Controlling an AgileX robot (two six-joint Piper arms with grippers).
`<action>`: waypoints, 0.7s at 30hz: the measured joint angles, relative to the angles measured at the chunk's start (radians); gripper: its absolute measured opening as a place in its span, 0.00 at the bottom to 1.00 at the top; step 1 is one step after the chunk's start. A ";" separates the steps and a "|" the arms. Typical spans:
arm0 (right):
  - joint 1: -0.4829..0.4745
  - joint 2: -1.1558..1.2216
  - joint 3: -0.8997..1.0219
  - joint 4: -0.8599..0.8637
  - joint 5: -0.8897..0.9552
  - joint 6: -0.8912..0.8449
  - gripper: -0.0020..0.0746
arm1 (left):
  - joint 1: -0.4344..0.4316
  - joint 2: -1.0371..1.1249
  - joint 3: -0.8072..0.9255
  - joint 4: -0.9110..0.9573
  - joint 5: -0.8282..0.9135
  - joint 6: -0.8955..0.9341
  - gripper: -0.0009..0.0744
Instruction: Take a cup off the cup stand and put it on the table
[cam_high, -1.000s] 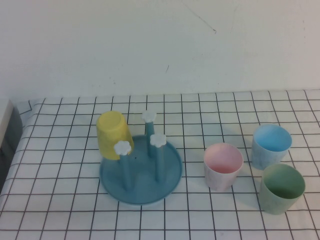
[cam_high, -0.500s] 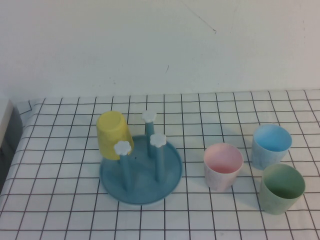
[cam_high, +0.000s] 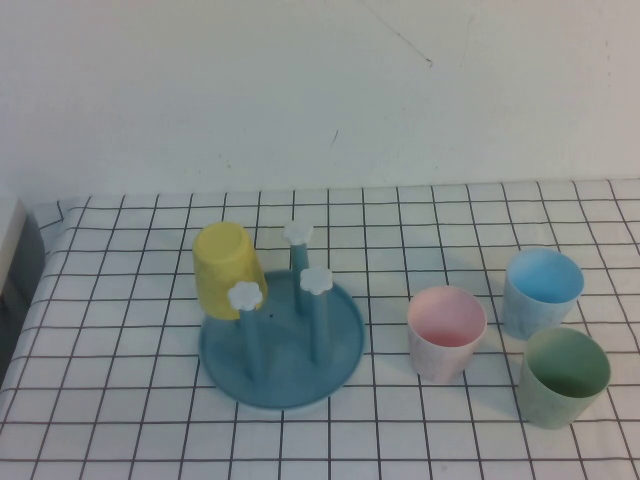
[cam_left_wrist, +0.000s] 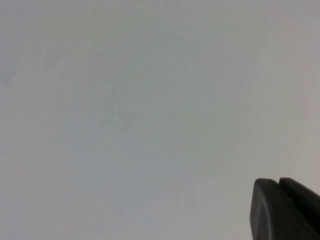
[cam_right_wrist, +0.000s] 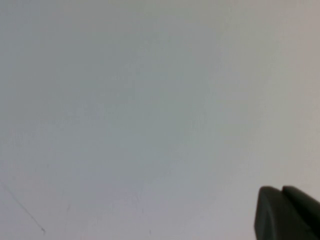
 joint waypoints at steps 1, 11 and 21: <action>0.000 0.000 -0.023 -0.006 0.052 -0.011 0.02 | 0.000 0.000 0.000 -0.007 0.001 -0.002 0.01; 0.000 0.003 -0.266 -0.116 0.664 -0.070 0.02 | 0.000 0.000 -0.038 -0.036 0.292 0.011 0.01; 0.000 0.276 -0.350 0.055 0.989 -0.167 0.02 | 0.000 0.226 -0.427 0.030 1.144 0.123 0.01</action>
